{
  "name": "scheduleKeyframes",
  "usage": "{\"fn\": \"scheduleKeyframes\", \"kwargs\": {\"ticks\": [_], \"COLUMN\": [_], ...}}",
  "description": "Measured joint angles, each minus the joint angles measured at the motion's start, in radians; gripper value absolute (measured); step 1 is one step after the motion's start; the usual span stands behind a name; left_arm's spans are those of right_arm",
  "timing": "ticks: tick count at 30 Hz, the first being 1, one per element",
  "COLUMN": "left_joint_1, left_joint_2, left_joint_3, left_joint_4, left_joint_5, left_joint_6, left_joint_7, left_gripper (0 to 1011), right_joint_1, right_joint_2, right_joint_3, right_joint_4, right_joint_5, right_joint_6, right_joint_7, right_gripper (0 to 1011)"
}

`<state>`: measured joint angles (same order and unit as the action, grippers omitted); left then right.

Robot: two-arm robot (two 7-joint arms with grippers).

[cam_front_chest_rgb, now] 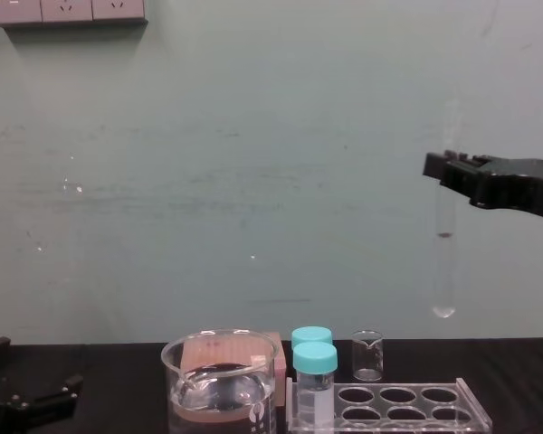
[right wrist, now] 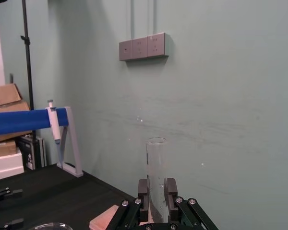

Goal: Hold the test tube with one hand and immerse one end into the beaker, then return it to the test tube rack.

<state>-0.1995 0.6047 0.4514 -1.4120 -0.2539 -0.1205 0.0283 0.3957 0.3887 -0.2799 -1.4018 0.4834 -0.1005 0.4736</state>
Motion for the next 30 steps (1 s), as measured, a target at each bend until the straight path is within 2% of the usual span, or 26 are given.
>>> {"fn": "scheduleKeyframes", "kwargs": {"ticks": [7,9,16,17,23,30], "left_joint_1": [0.000,0.000,0.000,0.000,0.000,0.000], "left_joint_2": [0.000,0.000,0.000,0.000,0.000,0.000], "left_joint_3": [0.000,0.000,0.000,0.000,0.000,0.000], "left_joint_4": [0.000,0.000,0.000,0.000,0.000,0.000], "left_joint_5": [0.000,0.000,0.000,0.000,0.000,0.000], "left_joint_6": [0.000,0.000,0.000,0.000,0.000,0.000], "left_joint_7": [0.000,0.000,0.000,0.000,0.000,0.000], "left_gripper": [1000,1000,1000,1000,1000,1000], "right_joint_1": [0.061,0.095,0.154,0.154,0.186,0.202], "right_joint_2": [-0.031,-0.056,-0.113,-0.113,-0.155,-0.169], "right_joint_3": [-0.046,-0.077,-0.145,-0.145,-0.203,-0.244], "right_joint_4": [0.042,0.061,0.103,0.103,0.143,0.190], "right_joint_5": [-0.004,0.002,0.039,0.039,0.075,0.091], "right_joint_6": [-0.015,-0.034,-0.064,-0.064,-0.069,-0.068], "right_joint_7": [0.052,0.094,0.180,0.180,0.242,0.268], "right_gripper": [224,224,224,224,224,224]}}
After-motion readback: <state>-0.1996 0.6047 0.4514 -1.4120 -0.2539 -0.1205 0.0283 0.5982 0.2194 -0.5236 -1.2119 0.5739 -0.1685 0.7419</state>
